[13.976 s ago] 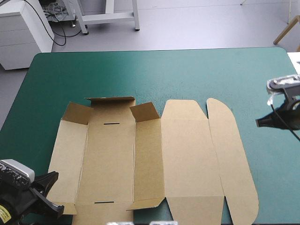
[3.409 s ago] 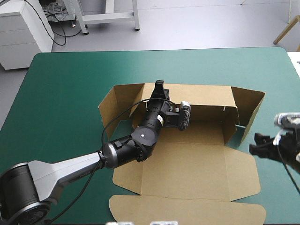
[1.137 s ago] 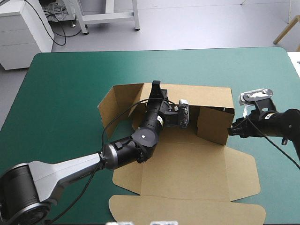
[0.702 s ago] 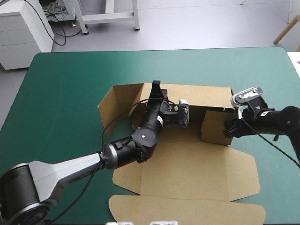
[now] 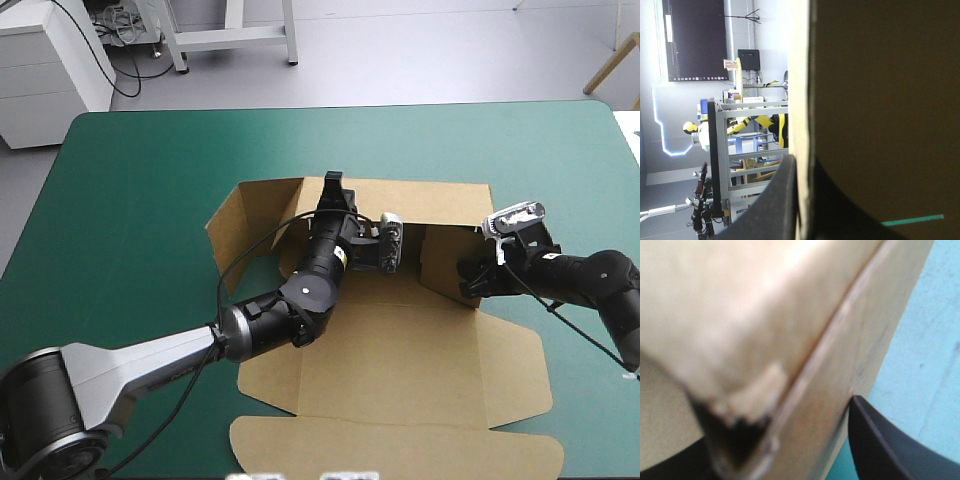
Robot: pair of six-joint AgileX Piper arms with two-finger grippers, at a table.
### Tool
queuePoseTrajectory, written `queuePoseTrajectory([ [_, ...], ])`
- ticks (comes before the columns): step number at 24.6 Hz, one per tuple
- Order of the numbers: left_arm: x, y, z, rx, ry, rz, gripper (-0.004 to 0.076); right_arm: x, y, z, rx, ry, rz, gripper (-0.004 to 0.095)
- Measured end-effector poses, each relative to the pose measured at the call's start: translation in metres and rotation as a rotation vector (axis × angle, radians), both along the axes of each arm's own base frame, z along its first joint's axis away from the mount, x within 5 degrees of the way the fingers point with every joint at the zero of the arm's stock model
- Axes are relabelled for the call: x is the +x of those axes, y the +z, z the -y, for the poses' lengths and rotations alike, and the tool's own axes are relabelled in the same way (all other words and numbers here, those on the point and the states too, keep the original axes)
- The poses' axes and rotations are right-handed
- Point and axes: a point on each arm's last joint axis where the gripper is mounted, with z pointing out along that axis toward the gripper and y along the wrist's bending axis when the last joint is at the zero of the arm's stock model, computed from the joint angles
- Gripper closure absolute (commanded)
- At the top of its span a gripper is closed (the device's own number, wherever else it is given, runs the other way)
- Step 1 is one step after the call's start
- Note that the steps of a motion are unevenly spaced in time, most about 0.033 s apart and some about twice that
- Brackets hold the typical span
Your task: Fold the box
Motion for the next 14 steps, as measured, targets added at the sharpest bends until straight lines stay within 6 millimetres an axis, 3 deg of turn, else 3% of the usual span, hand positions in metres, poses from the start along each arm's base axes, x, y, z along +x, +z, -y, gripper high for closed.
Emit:
queuePoseTrajectory([
  [2, 0.0001, 0.0, -0.0004, 0.0, 0.005, 0.0, 0.0734, 0.0029, 0.0022, 0.0011, -0.012, -0.006, 0.044, 0.0791],
  [4, 0.0003, 0.0, -0.001, 0.003, 0.011, 0.001, 0.0734, 0.0044, 0.003, 0.0018, -0.034, 0.004, 0.073, 0.0927],
  [14, 0.0006, 0.0, -0.0019, 0.004, 0.022, 0.002, 0.0734, 0.0075, 0.0035, 0.0029, -0.048, 0.001, 0.107, 0.0912],
])
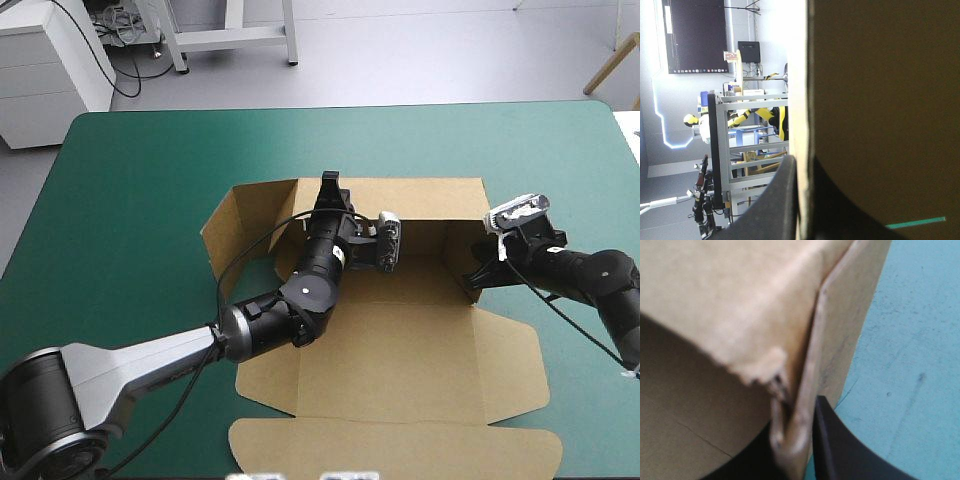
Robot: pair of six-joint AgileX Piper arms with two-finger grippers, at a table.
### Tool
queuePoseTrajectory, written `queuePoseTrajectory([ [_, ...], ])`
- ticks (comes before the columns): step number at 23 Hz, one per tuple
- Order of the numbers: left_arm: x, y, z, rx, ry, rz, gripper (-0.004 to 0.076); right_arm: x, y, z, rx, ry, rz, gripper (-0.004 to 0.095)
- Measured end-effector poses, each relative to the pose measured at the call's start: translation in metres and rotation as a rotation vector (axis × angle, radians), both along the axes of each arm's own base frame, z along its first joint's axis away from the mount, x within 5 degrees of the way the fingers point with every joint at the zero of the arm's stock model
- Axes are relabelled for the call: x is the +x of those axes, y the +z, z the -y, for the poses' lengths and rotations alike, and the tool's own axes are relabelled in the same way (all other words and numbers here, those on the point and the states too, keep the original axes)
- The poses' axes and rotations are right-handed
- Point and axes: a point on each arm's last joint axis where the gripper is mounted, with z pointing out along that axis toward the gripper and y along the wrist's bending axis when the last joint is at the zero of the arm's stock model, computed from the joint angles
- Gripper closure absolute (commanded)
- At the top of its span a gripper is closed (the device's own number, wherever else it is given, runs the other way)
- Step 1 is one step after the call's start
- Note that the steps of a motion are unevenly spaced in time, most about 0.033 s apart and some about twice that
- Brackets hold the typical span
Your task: Fold the box
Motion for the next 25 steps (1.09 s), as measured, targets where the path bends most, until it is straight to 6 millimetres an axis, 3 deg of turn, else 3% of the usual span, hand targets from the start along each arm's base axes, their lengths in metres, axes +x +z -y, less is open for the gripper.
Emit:
queuePoseTrajectory([
  [6, 0.0001, 0.0001, -0.0001, 0.001, 0.001, 0.001, 0.0724, 0.0002, -0.0001, 0.0, 0.006, -0.006, -0.002, 0.0912],
  [9, 0.0008, 0.0011, -0.0008, 0.015, 0.006, 0.021, 0.0661, 0.0002, 0.0, 0.0, 0.01, -0.009, -0.004, 0.0912],
  [11, 0.001, 0.0008, -0.0014, 0.025, 0.008, 0.031, 0.0575, 0.0003, -0.0002, 0.0, 0.012, -0.01, -0.005, 0.0912],
  [14, 0.0017, -0.0011, -0.0011, 0.042, 0.007, 0.039, 0.028, 0.0001, -0.0003, -0.0003, 0.017, -0.011, -0.01, 0.0912],
  [16, 0.0018, -0.0015, -0.0004, 0.037, 0.003, 0.042, 0.0164, 0.0, -0.0003, -0.0002, 0.021, -0.015, -0.012, 0.0912],
  [18, 0.0019, -0.0012, 0.0003, 0.027, 0.0, 0.047, 0.0132, -0.0001, -0.0006, 0.0, 0.025, -0.022, -0.018, 0.0912],
  [25, 0.0023, 0.0011, 0.0015, -0.041, 0.008, 0.055, 0.0134, 0.0005, -0.0001, 0.0019, 0.036, -0.069, -0.041, 0.0912],
])
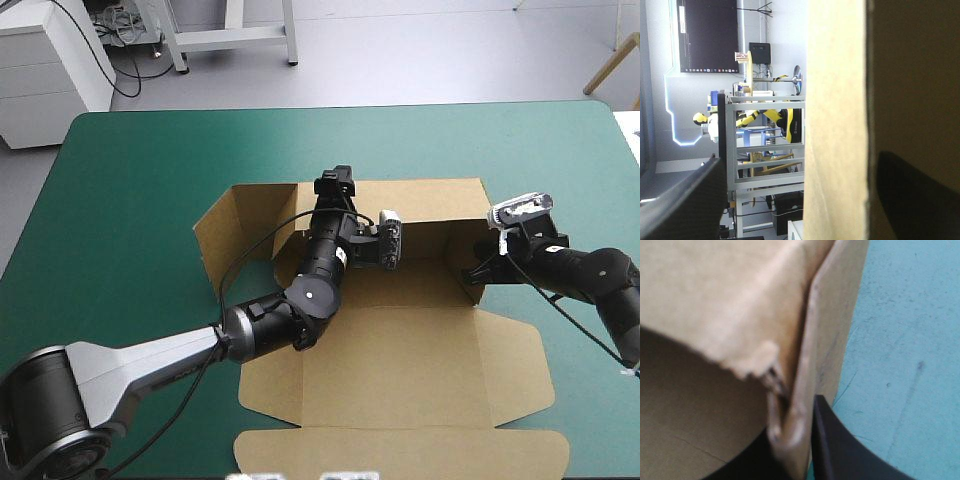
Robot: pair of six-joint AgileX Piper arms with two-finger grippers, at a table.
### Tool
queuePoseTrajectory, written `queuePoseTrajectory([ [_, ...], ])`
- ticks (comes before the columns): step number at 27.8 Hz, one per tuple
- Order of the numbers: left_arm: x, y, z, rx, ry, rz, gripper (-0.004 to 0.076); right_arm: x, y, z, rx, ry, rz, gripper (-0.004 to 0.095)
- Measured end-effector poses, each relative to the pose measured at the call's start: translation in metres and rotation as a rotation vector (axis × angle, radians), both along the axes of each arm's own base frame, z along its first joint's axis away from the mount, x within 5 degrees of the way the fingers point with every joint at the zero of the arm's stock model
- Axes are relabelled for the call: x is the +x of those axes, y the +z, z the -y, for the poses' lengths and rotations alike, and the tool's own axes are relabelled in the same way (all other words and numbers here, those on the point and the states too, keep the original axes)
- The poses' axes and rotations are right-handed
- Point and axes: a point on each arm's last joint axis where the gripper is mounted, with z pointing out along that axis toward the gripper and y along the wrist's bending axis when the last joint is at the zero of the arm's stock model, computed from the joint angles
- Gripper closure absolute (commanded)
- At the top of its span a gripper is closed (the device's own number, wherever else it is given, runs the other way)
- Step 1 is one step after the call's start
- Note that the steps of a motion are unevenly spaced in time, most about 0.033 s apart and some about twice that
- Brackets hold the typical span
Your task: Fold the box
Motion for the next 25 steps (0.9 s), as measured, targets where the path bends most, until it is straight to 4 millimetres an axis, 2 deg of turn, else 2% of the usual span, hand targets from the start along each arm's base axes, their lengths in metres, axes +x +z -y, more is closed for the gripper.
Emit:
queuePoseTrajectory([
  [7, -0.002, 0.003, 0.002, -0.007, 0.003, 0.041, 0.0134, 0.012, 0.012, 0.002, 0.026, -0.052, -0.043, 0.0912],
  [15, -0.017, 0.003, 0.012, -0.003, -0.019, 0.053, 0.0154, 0.035, 0.011, 0.004, 0.042, -0.082, -0.112, 0.0912],
  [20, -0.026, 0.004, 0.016, -0.002, -0.009, 0.072, 0.0279, 0.041, 0.013, 0.004, 0.051, -0.09, -0.132, 0.0912],
  [25, -0.046, 0.016, 0.022, -0.027, -0.052, 0.091, 0.0496, 0.043, 0.021, 0.005, 0.059, -0.105, -0.183, 0.0912],
])
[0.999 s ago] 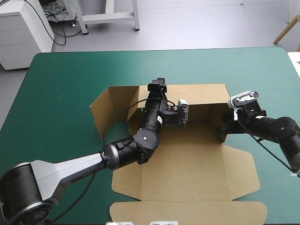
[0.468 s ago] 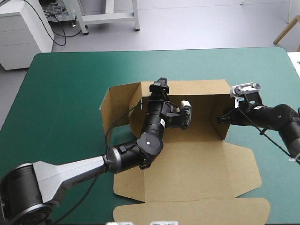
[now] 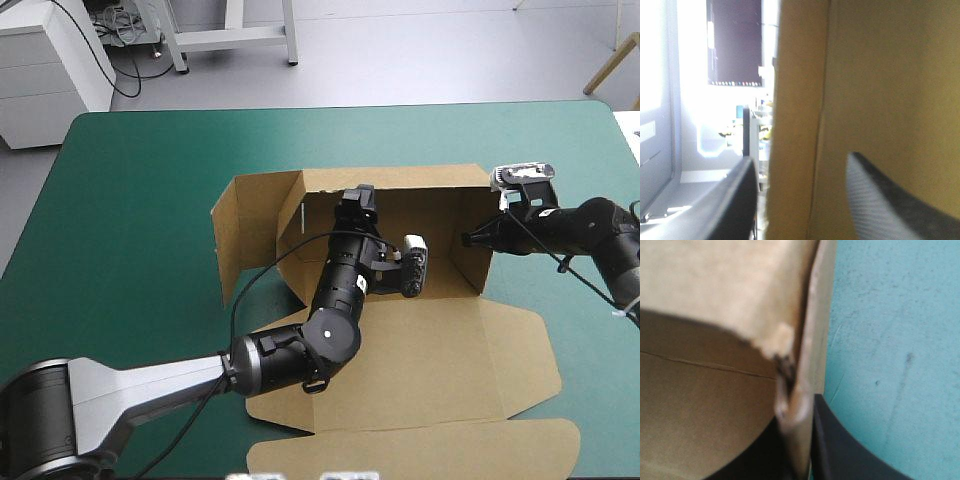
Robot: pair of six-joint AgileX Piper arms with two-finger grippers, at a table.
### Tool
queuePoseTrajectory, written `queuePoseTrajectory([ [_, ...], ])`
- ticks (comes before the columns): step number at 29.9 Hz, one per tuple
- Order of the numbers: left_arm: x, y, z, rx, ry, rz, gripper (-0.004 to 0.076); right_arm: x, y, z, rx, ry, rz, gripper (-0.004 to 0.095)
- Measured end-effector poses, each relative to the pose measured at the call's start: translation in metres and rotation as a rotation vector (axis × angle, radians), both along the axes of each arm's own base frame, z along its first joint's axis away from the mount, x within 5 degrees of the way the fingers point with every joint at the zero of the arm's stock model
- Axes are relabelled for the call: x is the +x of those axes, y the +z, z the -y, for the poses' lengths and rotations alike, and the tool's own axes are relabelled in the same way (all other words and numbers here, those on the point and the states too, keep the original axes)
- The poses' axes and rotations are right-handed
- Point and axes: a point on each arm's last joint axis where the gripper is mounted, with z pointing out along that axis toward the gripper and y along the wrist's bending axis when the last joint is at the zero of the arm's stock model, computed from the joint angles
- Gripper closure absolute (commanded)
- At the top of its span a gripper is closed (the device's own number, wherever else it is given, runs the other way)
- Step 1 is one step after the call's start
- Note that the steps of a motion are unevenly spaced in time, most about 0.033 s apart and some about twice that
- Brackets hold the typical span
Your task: Fold the box
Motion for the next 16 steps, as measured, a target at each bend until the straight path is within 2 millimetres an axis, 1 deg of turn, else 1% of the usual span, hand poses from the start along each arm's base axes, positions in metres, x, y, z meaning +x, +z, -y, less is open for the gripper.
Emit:
queuePoseTrajectory([
  [2, -0.01, 0.012, -0.001, -0.028, -0.024, 0.012, 0.0609, 0.001, 0.007, 0.0, 0.007, -0.009, -0.026, 0.0912],
  [4, -0.021, 0.028, -0.005, -0.071, -0.047, 0.028, 0.0714, 0.001, 0.017, 0.0, 0.016, -0.012, -0.045, 0.0912],
  [5, -0.024, 0.036, -0.009, -0.092, -0.052, 0.036, 0.0728, 0.001, 0.022, 0.0, 0.021, -0.014, -0.049, 0.0912],
  [8, -0.032, 0.064, -0.027, -0.179, -0.054, 0.063, 0.0727, 0.001, 0.035, 0.0, 0.03, -0.025, -0.084, 0.0912],
  [11, -0.039, 0.09, -0.048, -0.279, -0.044, 0.083, 0.0727, 0.005, 0.041, 0.0, 0.032, -0.024, -0.139, 0.0912],
  [13, -0.044, 0.107, -0.063, -0.368, -0.039, 0.089, 0.0727, 0.012, 0.04, 0.0, 0.036, -0.022, -0.171, 0.0912],
  [16, -0.048, 0.127, -0.085, -0.463, -0.025, 0.105, 0.0727, 0.027, 0.032, 0.0, 0.046, -0.027, -0.229, 0.0912],
])
